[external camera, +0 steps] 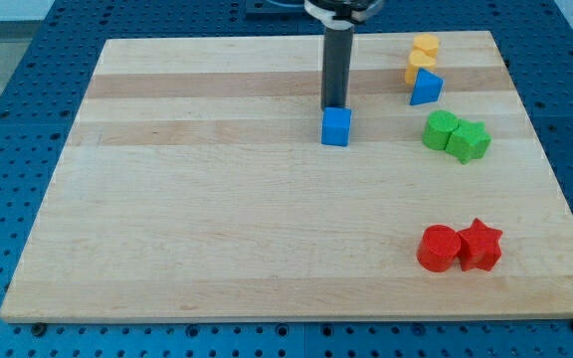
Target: Slide the blue cube in between the blue triangle and the green circle
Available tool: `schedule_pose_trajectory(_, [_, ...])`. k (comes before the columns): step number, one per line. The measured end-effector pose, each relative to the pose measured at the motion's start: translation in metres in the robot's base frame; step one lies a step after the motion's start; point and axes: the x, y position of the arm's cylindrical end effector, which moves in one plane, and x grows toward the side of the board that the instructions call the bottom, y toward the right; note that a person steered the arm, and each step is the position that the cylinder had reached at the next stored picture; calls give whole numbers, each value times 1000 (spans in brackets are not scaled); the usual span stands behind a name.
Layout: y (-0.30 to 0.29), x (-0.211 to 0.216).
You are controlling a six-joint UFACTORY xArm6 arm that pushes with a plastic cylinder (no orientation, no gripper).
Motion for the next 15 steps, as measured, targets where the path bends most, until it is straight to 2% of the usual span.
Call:
schedule_pose_trajectory(2, [-34,46])
schedule_pose_trajectory(4, [-42,48])
schedule_pose_trajectory(10, [48,49])
schedule_pose_trajectory(15, [86,58])
